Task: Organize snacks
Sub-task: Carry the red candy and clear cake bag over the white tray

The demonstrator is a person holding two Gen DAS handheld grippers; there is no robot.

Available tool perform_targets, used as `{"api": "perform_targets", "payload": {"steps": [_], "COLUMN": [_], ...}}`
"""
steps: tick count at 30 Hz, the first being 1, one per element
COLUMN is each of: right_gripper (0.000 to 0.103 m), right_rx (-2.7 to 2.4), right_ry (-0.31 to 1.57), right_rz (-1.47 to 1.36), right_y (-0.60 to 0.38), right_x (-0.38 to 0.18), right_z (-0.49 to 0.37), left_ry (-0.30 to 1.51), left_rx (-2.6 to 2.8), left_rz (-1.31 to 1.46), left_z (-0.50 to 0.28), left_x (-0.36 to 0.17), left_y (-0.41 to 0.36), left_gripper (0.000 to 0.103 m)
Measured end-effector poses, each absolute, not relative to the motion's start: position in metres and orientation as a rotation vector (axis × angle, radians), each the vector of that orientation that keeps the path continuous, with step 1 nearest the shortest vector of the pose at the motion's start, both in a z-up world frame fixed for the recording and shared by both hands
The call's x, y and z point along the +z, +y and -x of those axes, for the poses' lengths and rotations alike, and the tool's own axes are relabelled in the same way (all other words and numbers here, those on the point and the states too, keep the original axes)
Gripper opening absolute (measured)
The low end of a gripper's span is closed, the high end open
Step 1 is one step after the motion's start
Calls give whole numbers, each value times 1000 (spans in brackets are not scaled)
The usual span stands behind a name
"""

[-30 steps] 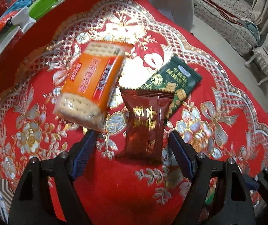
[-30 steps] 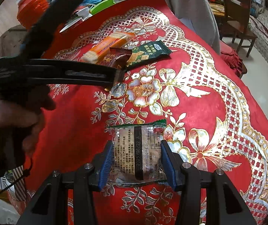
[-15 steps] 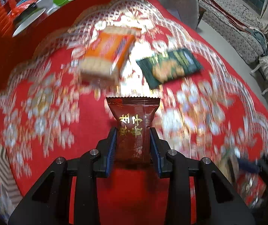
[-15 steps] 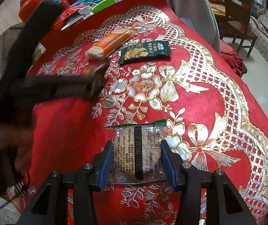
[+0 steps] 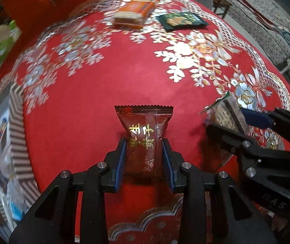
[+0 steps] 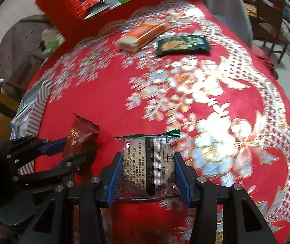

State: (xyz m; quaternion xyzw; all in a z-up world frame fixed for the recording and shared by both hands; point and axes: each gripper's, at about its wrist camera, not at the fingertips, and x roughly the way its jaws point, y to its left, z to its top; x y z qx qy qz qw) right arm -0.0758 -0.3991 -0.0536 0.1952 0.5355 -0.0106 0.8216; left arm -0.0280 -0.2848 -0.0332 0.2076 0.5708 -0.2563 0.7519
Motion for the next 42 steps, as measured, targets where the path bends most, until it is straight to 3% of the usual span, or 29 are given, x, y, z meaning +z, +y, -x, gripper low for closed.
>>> {"api": "perform_targets", "payload": {"steps": [20, 42], "right_gripper": [48, 48], "right_rx": [-22, 108], "right_ry": [1065, 1009], "right_rz": [-350, -236], "right_y": [-338, -185], "right_x": [-12, 25], "right_z": [67, 10], "left_ry": [1132, 1094], "left_rx": [-524, -363], "left_rz": [-385, -225], "left_z": [25, -21], "left_x": [17, 28], "left_y": [-222, -61], "left_gripper": [33, 32]}}
